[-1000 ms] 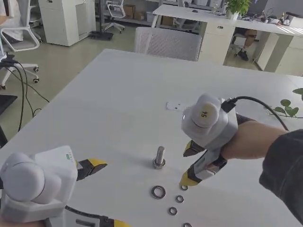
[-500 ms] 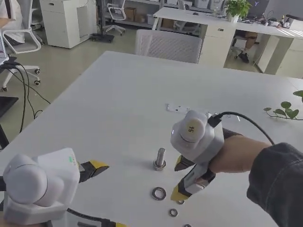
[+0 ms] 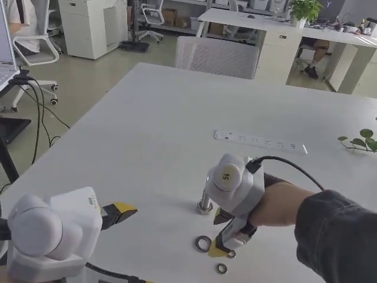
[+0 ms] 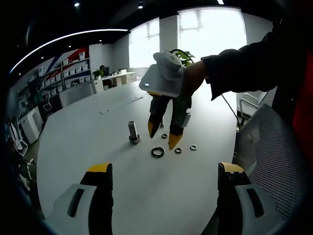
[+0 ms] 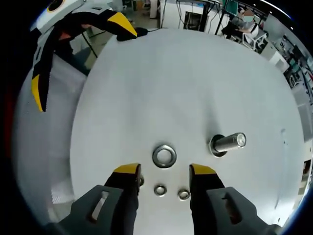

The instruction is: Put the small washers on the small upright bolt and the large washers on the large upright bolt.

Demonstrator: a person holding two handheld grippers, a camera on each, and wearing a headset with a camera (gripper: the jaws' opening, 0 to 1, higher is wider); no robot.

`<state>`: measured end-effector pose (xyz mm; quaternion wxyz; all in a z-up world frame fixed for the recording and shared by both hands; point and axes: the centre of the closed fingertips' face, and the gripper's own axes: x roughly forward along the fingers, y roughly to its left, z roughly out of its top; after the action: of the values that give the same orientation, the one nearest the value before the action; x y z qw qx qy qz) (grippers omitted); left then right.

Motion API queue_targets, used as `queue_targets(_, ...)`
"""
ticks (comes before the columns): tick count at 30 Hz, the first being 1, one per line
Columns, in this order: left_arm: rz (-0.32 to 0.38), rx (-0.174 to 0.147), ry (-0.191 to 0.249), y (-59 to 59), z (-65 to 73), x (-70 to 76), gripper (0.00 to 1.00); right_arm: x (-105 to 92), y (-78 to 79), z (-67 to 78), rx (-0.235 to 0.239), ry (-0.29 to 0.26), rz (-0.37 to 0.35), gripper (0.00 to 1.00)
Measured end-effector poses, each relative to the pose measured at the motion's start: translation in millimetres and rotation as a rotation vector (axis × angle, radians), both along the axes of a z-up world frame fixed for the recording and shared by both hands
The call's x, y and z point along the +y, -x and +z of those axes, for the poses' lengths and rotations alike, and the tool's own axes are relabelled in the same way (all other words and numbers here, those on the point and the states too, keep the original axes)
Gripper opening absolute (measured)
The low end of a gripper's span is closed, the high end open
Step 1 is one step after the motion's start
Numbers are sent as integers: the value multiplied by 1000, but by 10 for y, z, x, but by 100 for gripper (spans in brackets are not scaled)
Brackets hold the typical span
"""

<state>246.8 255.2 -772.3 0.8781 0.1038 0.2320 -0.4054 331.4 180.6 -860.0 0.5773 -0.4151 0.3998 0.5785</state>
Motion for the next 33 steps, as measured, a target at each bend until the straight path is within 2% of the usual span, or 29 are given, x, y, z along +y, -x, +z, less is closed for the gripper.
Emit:
queue_targets(11,10,6,2,15,-21,36,89,77,30,-143,3,23,27,39)
queue_targets(21,17,5,5,7,-18,56,88,95,26,-181,7,30,28,37)
queue_targets(33,16,8,3,3,-33,52,88,72,39,-179,12,44,17,29)
